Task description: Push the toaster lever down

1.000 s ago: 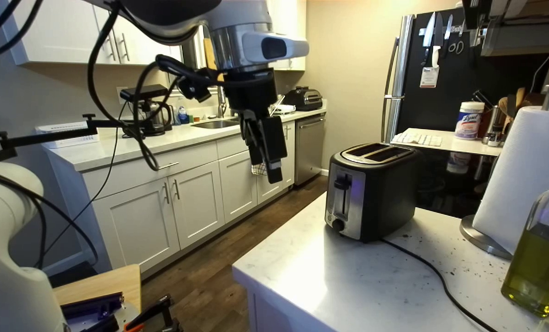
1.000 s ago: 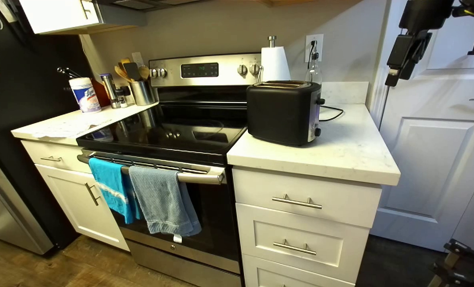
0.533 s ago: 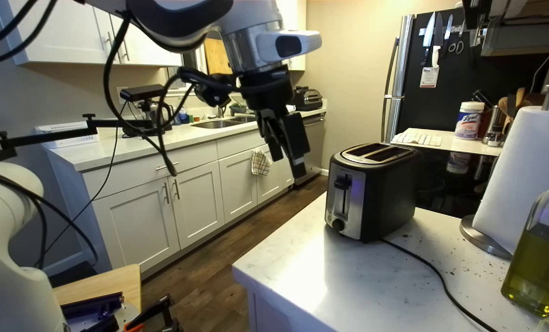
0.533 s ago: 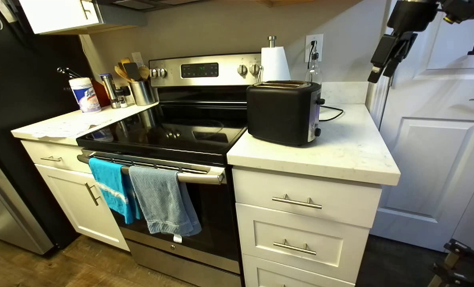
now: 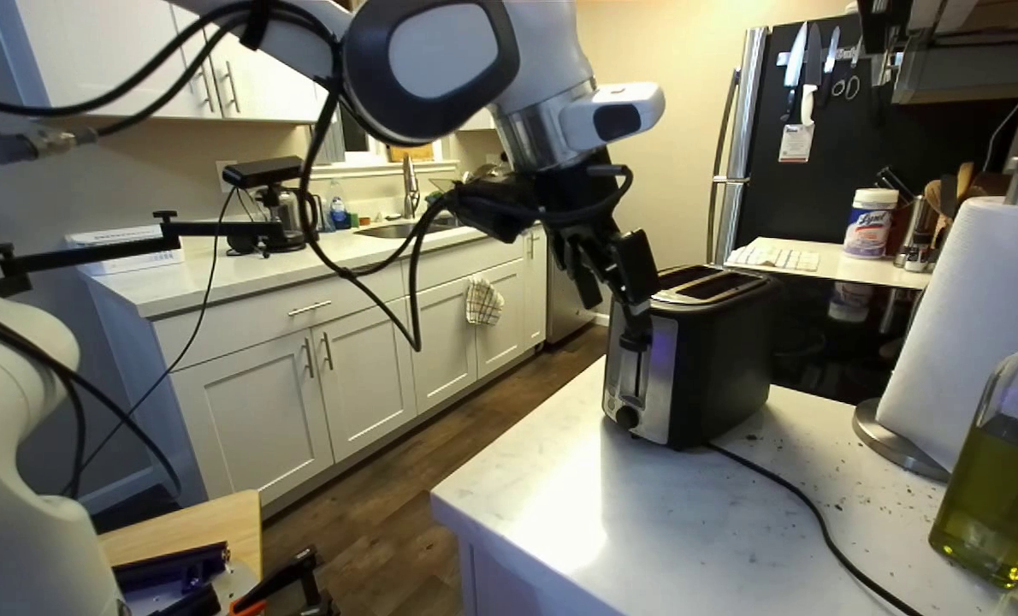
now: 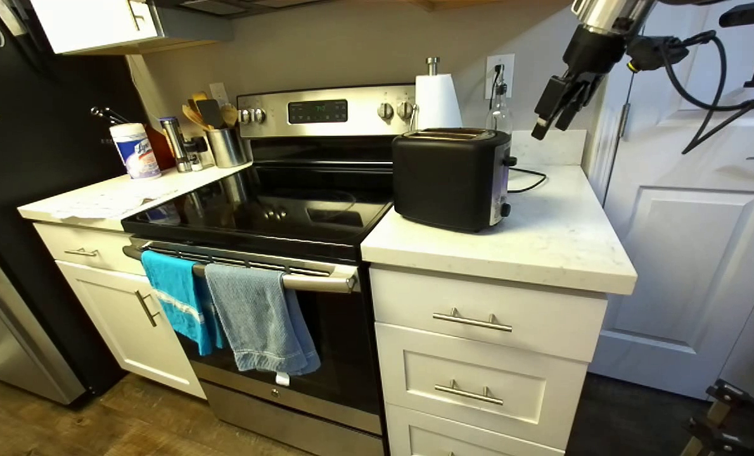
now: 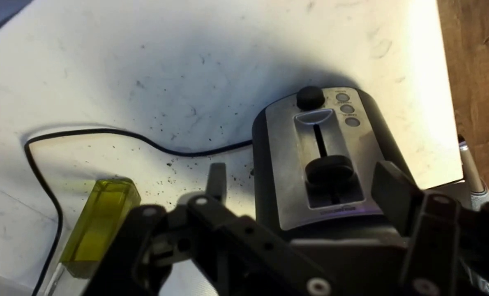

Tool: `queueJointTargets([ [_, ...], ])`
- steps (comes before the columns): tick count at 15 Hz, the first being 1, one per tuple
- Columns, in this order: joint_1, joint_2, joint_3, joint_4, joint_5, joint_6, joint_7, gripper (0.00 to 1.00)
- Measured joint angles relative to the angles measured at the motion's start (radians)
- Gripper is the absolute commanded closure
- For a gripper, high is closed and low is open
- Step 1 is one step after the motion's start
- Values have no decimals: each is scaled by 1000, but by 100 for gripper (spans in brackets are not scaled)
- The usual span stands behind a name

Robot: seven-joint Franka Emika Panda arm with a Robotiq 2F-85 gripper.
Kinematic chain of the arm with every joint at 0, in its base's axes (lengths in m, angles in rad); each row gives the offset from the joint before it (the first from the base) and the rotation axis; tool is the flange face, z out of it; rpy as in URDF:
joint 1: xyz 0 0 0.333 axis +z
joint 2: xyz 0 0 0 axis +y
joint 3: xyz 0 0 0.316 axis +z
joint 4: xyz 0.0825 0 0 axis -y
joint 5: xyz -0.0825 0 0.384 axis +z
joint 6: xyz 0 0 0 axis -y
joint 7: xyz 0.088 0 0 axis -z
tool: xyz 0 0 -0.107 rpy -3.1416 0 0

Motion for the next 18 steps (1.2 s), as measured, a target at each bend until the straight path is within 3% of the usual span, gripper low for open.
queueJointTargets([
  [5,14,115,-1,99,6,5,0,73],
  [9,33,159,-4,174,83,-150,-36,98],
  [12,37,158,-4,214,107,-239,-59,100],
  [18,37,157,-4,231,74,-236,-69,100],
])
